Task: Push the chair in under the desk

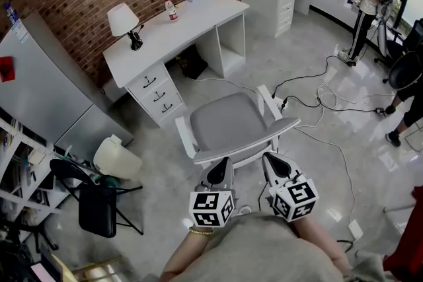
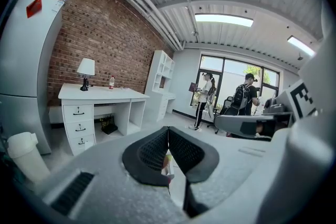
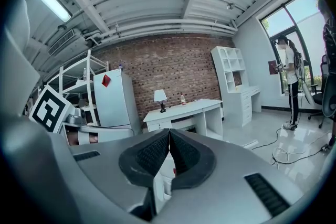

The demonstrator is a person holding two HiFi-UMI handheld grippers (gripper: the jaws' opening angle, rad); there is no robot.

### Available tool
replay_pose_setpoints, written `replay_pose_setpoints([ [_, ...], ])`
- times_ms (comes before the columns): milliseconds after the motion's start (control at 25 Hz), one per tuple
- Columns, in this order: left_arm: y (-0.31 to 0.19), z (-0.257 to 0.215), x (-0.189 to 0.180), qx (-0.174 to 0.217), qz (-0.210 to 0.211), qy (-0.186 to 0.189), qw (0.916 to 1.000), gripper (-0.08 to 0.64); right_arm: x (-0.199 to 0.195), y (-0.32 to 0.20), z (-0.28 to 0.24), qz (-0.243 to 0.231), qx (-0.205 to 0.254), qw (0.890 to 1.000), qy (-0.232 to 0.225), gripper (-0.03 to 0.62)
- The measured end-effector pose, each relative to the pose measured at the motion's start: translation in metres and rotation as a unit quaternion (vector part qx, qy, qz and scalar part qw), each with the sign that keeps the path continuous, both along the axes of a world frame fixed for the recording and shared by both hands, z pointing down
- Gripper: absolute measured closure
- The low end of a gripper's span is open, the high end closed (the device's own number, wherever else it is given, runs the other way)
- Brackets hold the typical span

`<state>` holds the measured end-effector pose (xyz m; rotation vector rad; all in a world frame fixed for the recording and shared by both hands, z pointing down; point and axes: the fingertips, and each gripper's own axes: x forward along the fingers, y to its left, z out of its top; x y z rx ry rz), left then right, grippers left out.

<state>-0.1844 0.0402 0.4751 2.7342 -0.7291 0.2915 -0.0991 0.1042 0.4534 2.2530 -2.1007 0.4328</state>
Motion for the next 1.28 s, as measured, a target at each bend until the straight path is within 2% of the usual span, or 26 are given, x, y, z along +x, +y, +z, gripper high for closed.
replay_pose_setpoints([
  [400, -0.019, 0.008, 0.008, -0.004, 0.007, -0.009, 0.9999, 0.549, 0.011, -0.015, 0.008, -0.002, -0.015, 1.0, 0.018, 0.583],
  [600, -0.025, 0.016, 0.014, -0.012, 0.014, -0.019, 0.9996, 0.549, 0.015, -0.019, 0.016, -0.014, -0.035, 0.998, 0.047, 0.583],
  [760, -0.025, 0.026, 0.018, -0.019, 0.022, -0.031, 0.9991, 0.549, 0.02, -0.022, 0.024, -0.036, -0.057, 0.994, 0.088, 0.583],
  [960, -0.025, 0.035, 0.025, -0.031, 0.017, -0.035, 0.9988, 0.549, 0.031, -0.024, 0.033, -0.059, -0.075, 0.991, 0.097, 0.583],
  [1280, -0.029, 0.054, 0.044, -0.009, 0.036, -0.091, 0.9951, 0.543, 0.05, -0.039, 0.05, -0.122, -0.122, 0.975, 0.138, 0.581],
])
